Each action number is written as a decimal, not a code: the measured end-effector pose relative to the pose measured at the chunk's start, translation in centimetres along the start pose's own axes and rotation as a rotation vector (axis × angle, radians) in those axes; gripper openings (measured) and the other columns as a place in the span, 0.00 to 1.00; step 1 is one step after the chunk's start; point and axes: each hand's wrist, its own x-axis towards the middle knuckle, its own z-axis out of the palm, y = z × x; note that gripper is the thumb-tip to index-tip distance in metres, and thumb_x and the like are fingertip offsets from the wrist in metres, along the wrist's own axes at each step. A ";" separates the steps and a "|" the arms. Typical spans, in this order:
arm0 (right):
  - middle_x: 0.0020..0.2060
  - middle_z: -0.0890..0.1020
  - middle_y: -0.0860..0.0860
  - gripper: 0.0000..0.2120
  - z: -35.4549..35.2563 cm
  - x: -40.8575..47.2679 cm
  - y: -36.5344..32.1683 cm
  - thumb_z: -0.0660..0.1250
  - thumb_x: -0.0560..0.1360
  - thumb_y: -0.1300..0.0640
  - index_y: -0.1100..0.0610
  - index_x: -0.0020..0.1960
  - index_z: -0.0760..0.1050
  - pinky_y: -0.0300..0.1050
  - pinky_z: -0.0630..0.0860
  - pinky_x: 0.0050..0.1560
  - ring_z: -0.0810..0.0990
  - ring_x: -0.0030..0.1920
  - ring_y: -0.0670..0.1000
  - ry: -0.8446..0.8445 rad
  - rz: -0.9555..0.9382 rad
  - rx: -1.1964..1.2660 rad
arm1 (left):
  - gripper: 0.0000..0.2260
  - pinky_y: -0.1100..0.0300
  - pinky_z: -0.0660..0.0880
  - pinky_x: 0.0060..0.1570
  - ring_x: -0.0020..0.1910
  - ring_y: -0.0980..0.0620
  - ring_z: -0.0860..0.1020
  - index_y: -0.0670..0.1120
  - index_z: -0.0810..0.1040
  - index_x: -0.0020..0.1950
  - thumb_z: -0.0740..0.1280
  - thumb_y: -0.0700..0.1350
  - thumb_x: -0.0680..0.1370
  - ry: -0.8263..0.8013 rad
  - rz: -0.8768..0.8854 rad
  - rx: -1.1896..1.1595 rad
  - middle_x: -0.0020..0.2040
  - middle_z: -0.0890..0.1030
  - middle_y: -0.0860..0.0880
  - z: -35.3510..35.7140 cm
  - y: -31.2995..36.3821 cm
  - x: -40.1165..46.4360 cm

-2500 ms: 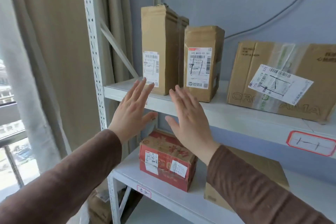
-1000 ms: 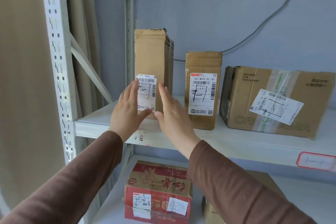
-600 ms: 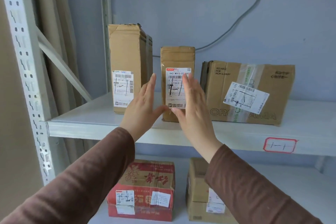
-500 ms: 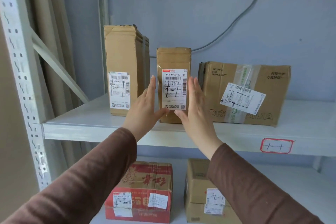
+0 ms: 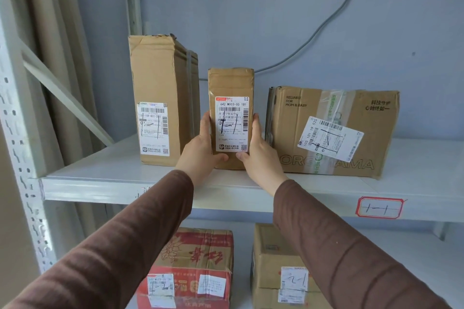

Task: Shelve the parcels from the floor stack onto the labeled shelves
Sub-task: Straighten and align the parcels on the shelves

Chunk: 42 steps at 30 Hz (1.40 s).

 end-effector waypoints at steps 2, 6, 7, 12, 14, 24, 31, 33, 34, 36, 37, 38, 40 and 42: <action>0.75 0.72 0.51 0.48 0.3 0.4 0.1 0.67 0.80 0.59 0.49 0.82 0.32 0.48 0.74 0.59 0.80 0.62 0.56 0.004 -0.004 0.004 | 0.52 0.49 0.76 0.62 0.60 0.42 0.81 0.55 0.40 0.82 0.77 0.43 0.74 -0.005 -0.022 -0.010 0.67 0.80 0.45 0.3 -0.1 0.5; 0.76 0.71 0.52 0.49 0.7 0.8 0.2 0.68 0.80 0.60 0.49 0.82 0.32 0.47 0.74 0.59 0.80 0.63 0.56 0.014 0.001 0.009 | 0.52 0.49 0.76 0.62 0.60 0.43 0.81 0.55 0.40 0.82 0.77 0.42 0.74 -0.005 -0.047 -0.002 0.67 0.79 0.45 0.5 -0.1 0.8; 0.76 0.71 0.52 0.49 0.8 0.8 0.2 0.68 0.80 0.60 0.49 0.82 0.32 0.47 0.74 0.60 0.80 0.63 0.56 0.018 -0.002 0.007 | 0.52 0.49 0.77 0.61 0.59 0.43 0.82 0.55 0.40 0.82 0.77 0.42 0.74 -0.004 -0.043 -0.004 0.67 0.80 0.45 0.5 -0.1 0.8; 0.80 0.63 0.53 0.49 -0.3 -0.2 -0.1 0.68 0.81 0.58 0.48 0.82 0.31 0.49 0.76 0.59 0.80 0.62 0.57 0.023 -0.020 0.000 | 0.56 0.50 0.72 0.67 0.68 0.42 0.76 0.53 0.37 0.82 0.79 0.44 0.72 0.003 -0.010 -0.018 0.75 0.71 0.44 0.6 -0.4 -0.1; 0.81 0.59 0.53 0.47 -1.4 -1.4 -0.5 0.67 0.82 0.56 0.47 0.82 0.33 0.49 0.77 0.54 0.82 0.58 0.58 0.049 -0.036 -0.009 | 0.57 0.50 0.64 0.73 0.77 0.42 0.65 0.48 0.40 0.83 0.80 0.45 0.70 0.094 0.033 0.018 0.80 0.61 0.41 0.4 -0.3 -0.9; 0.79 0.63 0.52 0.40 -6.1 -7.2 2.5 0.72 0.78 0.56 0.54 0.82 0.53 0.45 0.58 0.78 0.61 0.78 0.52 0.365 -0.146 -0.034 | 0.50 0.44 0.55 0.79 0.80 0.42 0.54 0.44 0.49 0.83 0.79 0.45 0.72 0.278 0.356 0.071 0.82 0.55 0.43 1.2 6.0 -4.9; 0.81 0.58 0.56 0.47 -11.3 -8.3 10.2 0.77 0.74 0.53 0.56 0.82 0.51 0.54 0.55 0.80 0.56 0.80 0.58 0.457 -0.059 -0.132 | 0.50 0.52 0.55 0.78 0.81 0.46 0.54 0.48 0.43 0.84 0.76 0.53 0.75 0.095 0.292 -0.001 0.83 0.52 0.46 5.9 9.8 -4.8; 0.82 0.52 0.56 0.51 -13.1 -8.2 12.9 0.77 0.73 0.52 0.55 0.83 0.46 0.55 0.52 0.81 0.51 0.81 0.58 0.434 0.011 -0.142 | 0.52 0.54 0.57 0.76 0.80 0.45 0.56 0.47 0.42 0.84 0.76 0.53 0.74 0.056 0.238 0.004 0.83 0.53 0.45 7.0 10.5 -4.2; 0.83 0.48 0.56 0.52 -13.9 -8.1 14.2 0.77 0.74 0.53 0.55 0.83 0.43 0.55 0.49 0.81 0.48 0.81 0.58 0.412 0.045 -0.136 | 0.52 0.54 0.59 0.75 0.80 0.45 0.58 0.46 0.42 0.84 0.77 0.54 0.74 0.039 0.205 0.012 0.82 0.54 0.44 7.5 10.8 -3.8; 0.83 0.43 0.57 0.55 -15.4 -7.8 16.8 0.76 0.74 0.53 0.53 0.83 0.37 0.56 0.47 0.81 0.46 0.82 0.60 0.351 0.102 -0.103 | 0.54 0.51 0.64 0.73 0.77 0.43 0.63 0.46 0.41 0.84 0.77 0.53 0.73 0.017 0.134 0.037 0.81 0.57 0.43 8.5 11.4 -3.0; 0.83 0.42 0.57 0.56 -16.0 -7.6 17.9 0.76 0.75 0.54 0.53 0.83 0.35 0.55 0.48 0.81 0.47 0.82 0.60 0.315 0.129 -0.079 | 0.55 0.49 0.66 0.72 0.76 0.42 0.65 0.46 0.40 0.83 0.78 0.53 0.72 0.011 0.096 0.050 0.81 0.59 0.43 8.9 11.7 -2.6; 0.83 0.43 0.56 0.57 -16.4 -7.4 18.9 0.76 0.75 0.54 0.52 0.82 0.33 0.53 0.52 0.80 0.51 0.82 0.60 0.272 0.155 -0.054 | 0.56 0.47 0.67 0.71 0.76 0.40 0.66 0.47 0.39 0.83 0.78 0.53 0.72 0.008 0.060 0.059 0.81 0.59 0.43 9.3 11.9 -2.2; 0.83 0.53 0.54 0.57 -17.0 -6.6 20.5 0.76 0.75 0.53 0.52 0.82 0.32 0.49 0.65 0.72 0.65 0.77 0.59 0.169 0.208 -0.023 | 0.56 0.46 0.69 0.69 0.74 0.38 0.69 0.49 0.37 0.83 0.78 0.53 0.72 0.007 -0.013 0.073 0.81 0.61 0.43 9.9 12.3 -1.6; 0.75 0.71 0.54 0.55 -17.3 -5.8 21.6 0.75 0.75 0.51 0.53 0.82 0.35 0.48 0.73 0.61 0.77 0.68 0.59 0.084 0.236 -0.032 | 0.55 0.47 0.72 0.64 0.68 0.36 0.74 0.50 0.39 0.83 0.79 0.51 0.72 0.036 -0.065 0.079 0.76 0.69 0.41 10.6 12.5 -1.4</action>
